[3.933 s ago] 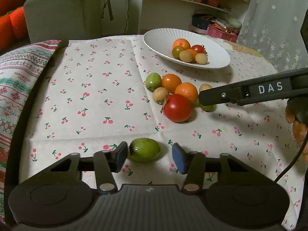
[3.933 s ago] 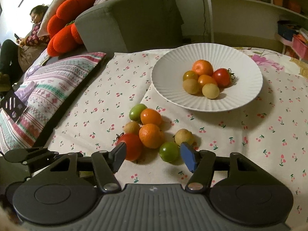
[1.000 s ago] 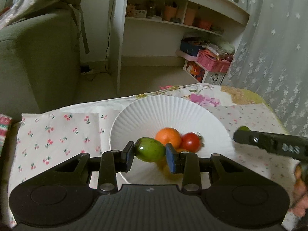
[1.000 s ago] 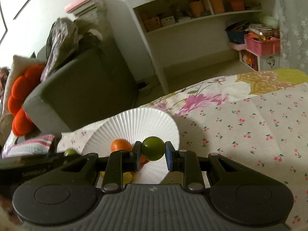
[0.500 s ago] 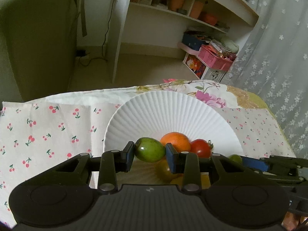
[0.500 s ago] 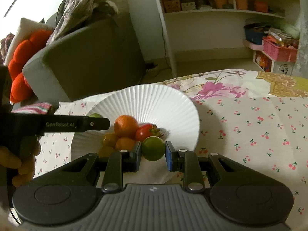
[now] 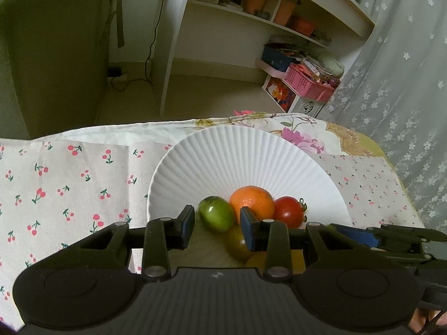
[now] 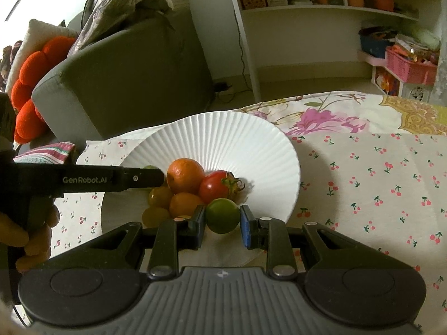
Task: Organize fruits
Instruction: 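Open both tools to set the green fruits on the plate, then move both tools back to the remaining fruit pile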
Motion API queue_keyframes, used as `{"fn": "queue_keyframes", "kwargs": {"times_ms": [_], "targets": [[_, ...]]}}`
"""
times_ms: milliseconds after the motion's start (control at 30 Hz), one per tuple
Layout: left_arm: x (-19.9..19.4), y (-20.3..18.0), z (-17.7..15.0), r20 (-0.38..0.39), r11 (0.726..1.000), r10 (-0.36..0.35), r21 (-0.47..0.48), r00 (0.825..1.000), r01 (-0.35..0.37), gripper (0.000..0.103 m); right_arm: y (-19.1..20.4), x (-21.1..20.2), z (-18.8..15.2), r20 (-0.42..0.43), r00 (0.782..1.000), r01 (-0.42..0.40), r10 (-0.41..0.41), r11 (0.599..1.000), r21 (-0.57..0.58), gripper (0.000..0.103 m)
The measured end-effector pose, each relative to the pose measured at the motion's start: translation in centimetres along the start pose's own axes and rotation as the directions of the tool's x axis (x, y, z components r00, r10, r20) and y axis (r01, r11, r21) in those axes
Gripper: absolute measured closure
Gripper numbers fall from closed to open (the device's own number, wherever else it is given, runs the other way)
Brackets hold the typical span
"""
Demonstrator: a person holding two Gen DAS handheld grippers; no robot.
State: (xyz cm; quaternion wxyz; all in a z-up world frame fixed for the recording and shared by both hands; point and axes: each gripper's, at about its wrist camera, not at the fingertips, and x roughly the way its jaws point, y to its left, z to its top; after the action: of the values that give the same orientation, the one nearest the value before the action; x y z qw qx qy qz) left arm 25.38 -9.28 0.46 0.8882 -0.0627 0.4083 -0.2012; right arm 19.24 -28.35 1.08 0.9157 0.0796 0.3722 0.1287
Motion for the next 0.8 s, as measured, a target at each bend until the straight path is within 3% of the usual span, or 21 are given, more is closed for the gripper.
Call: {"fn": "queue_keyframes", "kwargs": {"times_ms": [333,800], "targets": [[-1.9,0.8,-0.3,0.018,0.998,-0.011,-0.054,1.0,0.012,0.079,-0.4,-1.2,0.6,0.056,0.998,-0.012,0.01,0.999,0.041,0.079],[-6.0,2.0,-3.3,0.032,0.99,0.026,-0.136,0.999,-0.021,0.077,-0.2,-2.7,0.5,0.104,0.994,-0.019,0.013,0.999,0.051,0.078]]}}
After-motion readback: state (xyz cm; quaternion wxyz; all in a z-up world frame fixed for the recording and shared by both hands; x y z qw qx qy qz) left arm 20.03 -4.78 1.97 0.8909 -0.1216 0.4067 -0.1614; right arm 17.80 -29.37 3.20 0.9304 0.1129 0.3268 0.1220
